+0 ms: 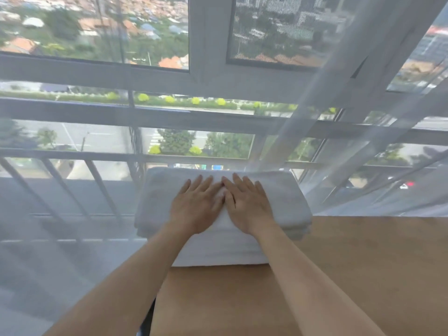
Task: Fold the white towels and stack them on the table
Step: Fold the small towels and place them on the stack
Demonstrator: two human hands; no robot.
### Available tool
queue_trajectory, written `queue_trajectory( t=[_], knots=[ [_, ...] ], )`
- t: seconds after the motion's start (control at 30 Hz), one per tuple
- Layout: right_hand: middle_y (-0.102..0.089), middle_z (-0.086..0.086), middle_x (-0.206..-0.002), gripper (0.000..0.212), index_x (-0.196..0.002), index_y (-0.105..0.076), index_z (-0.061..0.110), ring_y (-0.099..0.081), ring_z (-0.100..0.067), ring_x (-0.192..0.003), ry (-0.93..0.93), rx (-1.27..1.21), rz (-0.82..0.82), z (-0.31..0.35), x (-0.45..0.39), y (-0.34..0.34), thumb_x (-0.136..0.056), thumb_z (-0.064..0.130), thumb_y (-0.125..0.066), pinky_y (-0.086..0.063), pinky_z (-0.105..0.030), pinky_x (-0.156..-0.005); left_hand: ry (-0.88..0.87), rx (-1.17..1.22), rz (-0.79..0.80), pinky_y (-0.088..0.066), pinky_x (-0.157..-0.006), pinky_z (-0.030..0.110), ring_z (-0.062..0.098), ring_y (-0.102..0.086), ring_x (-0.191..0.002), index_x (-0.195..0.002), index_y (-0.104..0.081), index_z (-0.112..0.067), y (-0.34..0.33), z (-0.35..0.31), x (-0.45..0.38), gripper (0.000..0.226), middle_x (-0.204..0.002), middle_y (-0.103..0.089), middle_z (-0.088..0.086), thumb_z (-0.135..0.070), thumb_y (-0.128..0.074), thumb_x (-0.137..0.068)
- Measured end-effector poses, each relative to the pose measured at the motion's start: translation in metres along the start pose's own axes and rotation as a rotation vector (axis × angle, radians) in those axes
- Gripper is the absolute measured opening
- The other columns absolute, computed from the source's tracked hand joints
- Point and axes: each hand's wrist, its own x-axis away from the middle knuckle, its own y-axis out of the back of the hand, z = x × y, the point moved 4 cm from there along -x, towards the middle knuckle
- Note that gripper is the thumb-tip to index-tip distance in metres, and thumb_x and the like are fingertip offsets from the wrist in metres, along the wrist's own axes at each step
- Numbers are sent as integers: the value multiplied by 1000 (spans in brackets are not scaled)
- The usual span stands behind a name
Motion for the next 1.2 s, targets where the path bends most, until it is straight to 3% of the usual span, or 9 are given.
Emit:
queue_trajectory(
  t=[0.13,0.23,0.4,0.57,0.77,0.9,1.07,1.2],
  knots=[
    [-17,5,-166,60,-157,-22,39,-10,-17,-153,-189,38,-35,-43,7,8,-101,58,-13,-1,-38,-124,129,-51,-42,0,-125,37,15,-4,-155,-158,-17,-39,2,51,8,69,-168,-11,-9,-66,-10,-96],
    [-14,5,-167,59,-157,-21,38,-7,-16,-154,-297,51,-31,-73,18,16,-102,55,-11,-1,-37,-124,168,-39,-35,0,-125,40,16,-1,-155,-158,-17,-39,4,77,9,70,-169,-9,-8,-67,-9,-95],
    [-4,4,-168,60,-159,-12,35,2,-19,-154,-362,82,11,-75,27,20,-103,54,-7,5,-41,-124,197,-28,-42,2,-125,42,18,0,-155,-158,-19,-36,5,76,11,66,-169,-10,-7,-63,-14,-98],
    [-2,2,-168,63,-160,-10,29,3,-22,-154,-287,37,56,-64,41,28,-103,56,-11,6,-43,-124,183,-34,-71,-8,-124,43,28,-15,-153,-156,-31,-18,11,43,30,63,-164,-27,7,-51,-23,-103],
    [-2,8,-168,63,-159,-11,34,1,-17,-154,-146,1,62,-83,93,36,-102,60,-17,3,-37,-123,68,31,28,-11,-124,39,25,-10,-155,-158,-25,-18,1,-46,50,66,-168,-17,3,-55,-29,-104],
    [-3,10,-168,61,-159,-13,34,0,-15,-154,-133,-41,15,-130,153,57,-103,57,-20,1,-37,-124,-46,104,175,-18,-121,38,16,-14,-154,-154,-36,-26,-12,-143,55,60,-165,-25,-7,-58,-33,-103],
    [-6,8,-168,60,-159,-15,34,-2,-17,-154,-241,-69,-26,-232,258,92,-104,57,-24,-4,-39,-122,-178,98,295,-20,-122,40,13,-19,-153,-157,-28,-33,-42,-298,57,60,-167,-18,-10,-61,-27,-103],
    [-20,3,-166,60,-157,-23,28,-15,-22,-152,-401,-39,-82,-320,343,125,-104,55,-27,-11,-39,-121,-272,14,215,-32,-116,40,20,-39,-144,-153,-37,-30,-66,-413,68,63,-160,-37,-6,-63,-22,-102]
  ],
)
